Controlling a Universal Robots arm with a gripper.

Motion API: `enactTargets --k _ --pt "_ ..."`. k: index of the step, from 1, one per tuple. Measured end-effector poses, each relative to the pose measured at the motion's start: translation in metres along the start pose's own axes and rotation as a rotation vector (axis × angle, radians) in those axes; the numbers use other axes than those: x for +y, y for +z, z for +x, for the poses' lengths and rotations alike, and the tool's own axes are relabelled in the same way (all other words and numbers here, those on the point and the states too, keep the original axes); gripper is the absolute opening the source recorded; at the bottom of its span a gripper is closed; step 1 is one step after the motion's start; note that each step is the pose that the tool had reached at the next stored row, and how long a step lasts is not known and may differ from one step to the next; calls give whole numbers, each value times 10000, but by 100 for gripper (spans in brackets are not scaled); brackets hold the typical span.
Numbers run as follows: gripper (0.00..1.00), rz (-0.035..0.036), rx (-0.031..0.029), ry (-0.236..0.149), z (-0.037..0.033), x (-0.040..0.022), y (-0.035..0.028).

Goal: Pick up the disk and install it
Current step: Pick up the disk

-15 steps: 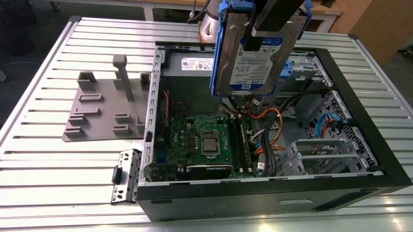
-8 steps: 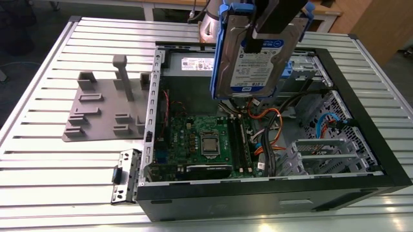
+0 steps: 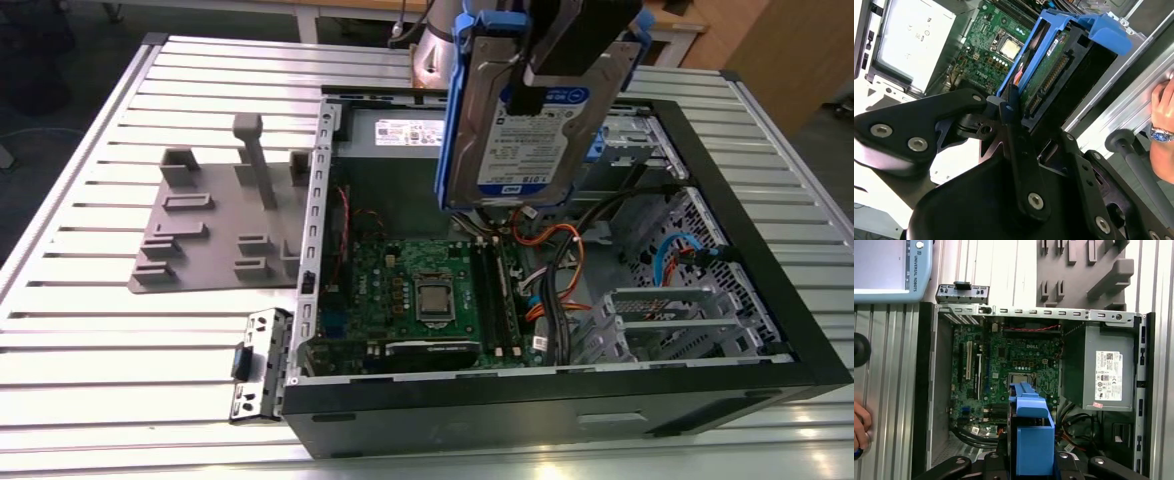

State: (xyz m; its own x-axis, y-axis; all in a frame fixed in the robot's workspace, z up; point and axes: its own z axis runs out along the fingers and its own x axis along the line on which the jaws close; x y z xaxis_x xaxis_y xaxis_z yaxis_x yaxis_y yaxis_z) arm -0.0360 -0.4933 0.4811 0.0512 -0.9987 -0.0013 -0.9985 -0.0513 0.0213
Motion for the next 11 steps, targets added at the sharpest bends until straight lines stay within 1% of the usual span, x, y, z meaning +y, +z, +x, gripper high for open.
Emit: enactTargets --k 11 --pt "36 -2 20 0 69 0 1"
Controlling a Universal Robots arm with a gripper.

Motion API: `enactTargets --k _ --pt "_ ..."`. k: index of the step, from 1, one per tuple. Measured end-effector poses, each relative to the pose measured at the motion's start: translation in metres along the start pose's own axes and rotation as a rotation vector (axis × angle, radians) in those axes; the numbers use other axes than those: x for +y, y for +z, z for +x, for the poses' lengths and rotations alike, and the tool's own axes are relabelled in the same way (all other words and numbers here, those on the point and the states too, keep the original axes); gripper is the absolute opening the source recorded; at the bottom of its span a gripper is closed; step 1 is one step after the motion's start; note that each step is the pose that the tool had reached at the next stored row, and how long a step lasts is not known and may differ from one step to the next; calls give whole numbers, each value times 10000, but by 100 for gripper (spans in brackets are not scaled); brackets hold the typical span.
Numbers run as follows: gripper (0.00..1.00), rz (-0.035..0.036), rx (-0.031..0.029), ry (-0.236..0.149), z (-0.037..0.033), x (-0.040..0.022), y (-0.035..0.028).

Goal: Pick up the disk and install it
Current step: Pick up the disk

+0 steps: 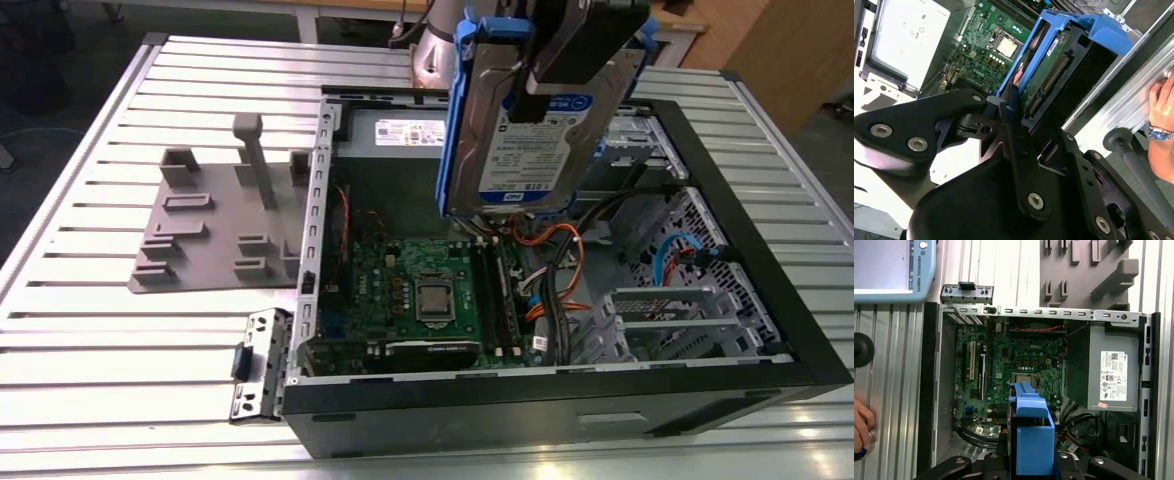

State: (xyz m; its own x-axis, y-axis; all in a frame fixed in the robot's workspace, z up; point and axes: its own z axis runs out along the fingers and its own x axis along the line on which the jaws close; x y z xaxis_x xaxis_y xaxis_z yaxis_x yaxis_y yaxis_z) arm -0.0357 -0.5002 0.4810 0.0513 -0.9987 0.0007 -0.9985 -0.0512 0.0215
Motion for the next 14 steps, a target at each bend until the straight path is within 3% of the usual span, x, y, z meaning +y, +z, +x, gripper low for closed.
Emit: enactTargets --k 14 --pt "36 -1 21 1 99 2 2"
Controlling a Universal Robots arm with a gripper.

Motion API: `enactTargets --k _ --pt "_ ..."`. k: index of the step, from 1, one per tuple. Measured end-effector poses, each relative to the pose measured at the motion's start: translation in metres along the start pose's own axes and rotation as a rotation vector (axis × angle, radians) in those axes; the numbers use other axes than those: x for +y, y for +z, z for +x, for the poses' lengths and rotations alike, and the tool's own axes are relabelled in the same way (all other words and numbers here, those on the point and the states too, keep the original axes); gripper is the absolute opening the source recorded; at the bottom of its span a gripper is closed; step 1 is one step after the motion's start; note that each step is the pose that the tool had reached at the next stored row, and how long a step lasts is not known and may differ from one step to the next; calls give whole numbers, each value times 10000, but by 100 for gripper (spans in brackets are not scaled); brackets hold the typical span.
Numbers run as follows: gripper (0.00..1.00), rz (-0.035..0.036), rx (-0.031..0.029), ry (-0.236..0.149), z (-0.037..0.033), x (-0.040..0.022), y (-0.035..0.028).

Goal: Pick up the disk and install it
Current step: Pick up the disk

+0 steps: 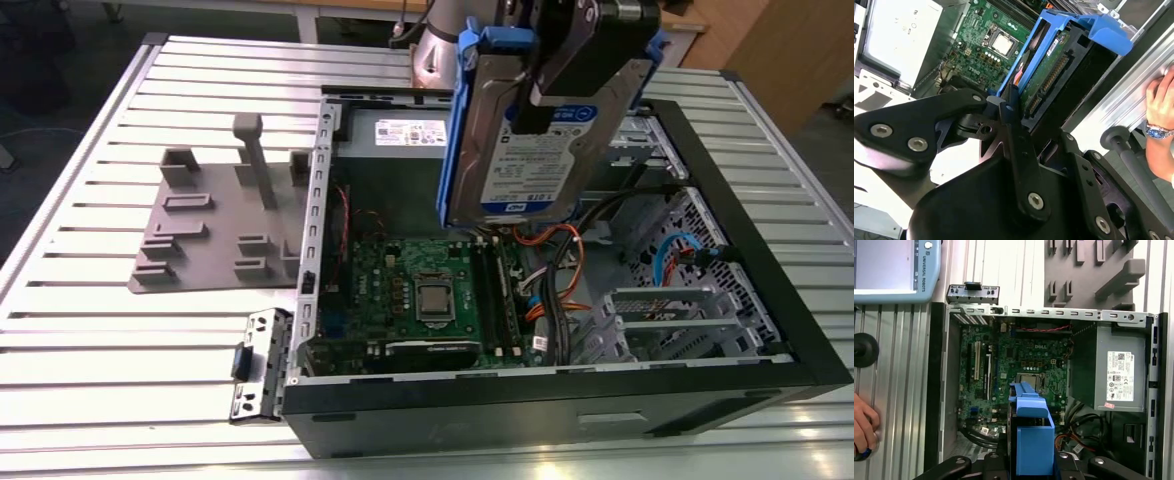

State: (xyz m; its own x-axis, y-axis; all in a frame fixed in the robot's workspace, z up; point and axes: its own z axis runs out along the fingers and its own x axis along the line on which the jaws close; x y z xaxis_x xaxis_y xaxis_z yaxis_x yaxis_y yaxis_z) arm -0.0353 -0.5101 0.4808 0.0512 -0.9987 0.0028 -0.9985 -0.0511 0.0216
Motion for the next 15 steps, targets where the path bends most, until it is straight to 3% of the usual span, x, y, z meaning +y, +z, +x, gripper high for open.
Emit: enactTargets --k 15 --pt "36 -1 25 1 100 2 2"
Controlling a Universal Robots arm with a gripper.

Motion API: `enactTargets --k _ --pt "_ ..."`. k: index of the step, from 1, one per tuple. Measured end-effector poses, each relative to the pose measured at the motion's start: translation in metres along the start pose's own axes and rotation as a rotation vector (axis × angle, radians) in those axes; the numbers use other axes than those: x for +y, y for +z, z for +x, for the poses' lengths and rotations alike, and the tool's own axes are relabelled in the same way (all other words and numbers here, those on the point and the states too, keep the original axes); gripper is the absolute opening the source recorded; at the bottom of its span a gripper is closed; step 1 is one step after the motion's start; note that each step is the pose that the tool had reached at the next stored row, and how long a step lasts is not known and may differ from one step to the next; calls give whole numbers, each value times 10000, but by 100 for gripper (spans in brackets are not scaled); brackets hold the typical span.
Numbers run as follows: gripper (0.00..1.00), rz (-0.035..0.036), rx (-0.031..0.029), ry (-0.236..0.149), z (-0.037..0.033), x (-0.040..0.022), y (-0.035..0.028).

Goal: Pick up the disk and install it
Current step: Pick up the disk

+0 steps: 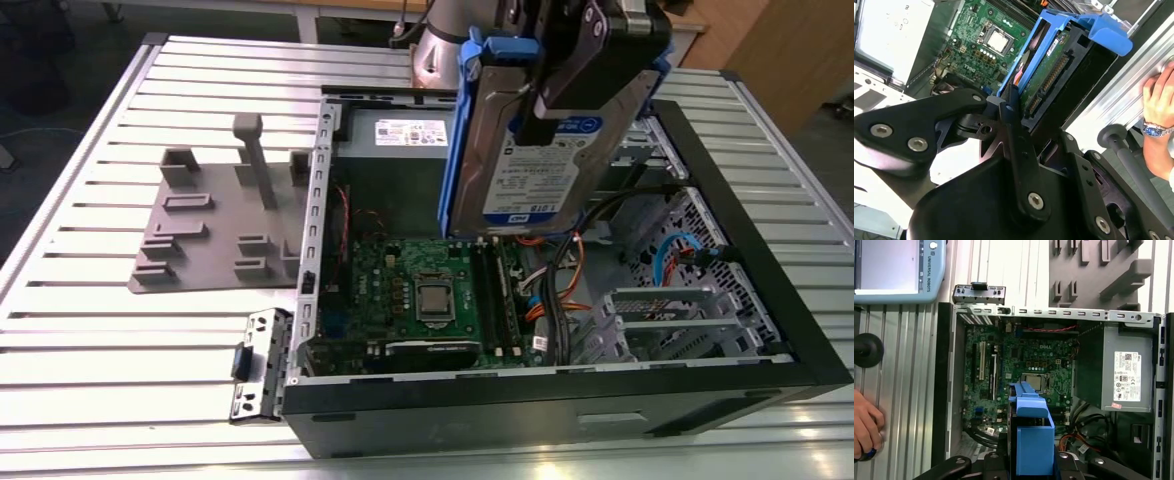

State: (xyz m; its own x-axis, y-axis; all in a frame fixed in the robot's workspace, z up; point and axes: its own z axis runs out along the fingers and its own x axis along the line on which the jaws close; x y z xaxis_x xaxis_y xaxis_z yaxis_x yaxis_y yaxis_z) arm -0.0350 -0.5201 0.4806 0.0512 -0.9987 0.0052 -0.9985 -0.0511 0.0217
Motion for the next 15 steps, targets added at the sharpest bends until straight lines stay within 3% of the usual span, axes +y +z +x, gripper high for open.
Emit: enactTargets --k 9,13,14,15 --pt "36 -1 13 0 67 -1 2" --pt "36 0 8 0 130 0 9" --pt "36 2 -23 0 147 0 12" --pt "36 5 -98 0 160 0 16"
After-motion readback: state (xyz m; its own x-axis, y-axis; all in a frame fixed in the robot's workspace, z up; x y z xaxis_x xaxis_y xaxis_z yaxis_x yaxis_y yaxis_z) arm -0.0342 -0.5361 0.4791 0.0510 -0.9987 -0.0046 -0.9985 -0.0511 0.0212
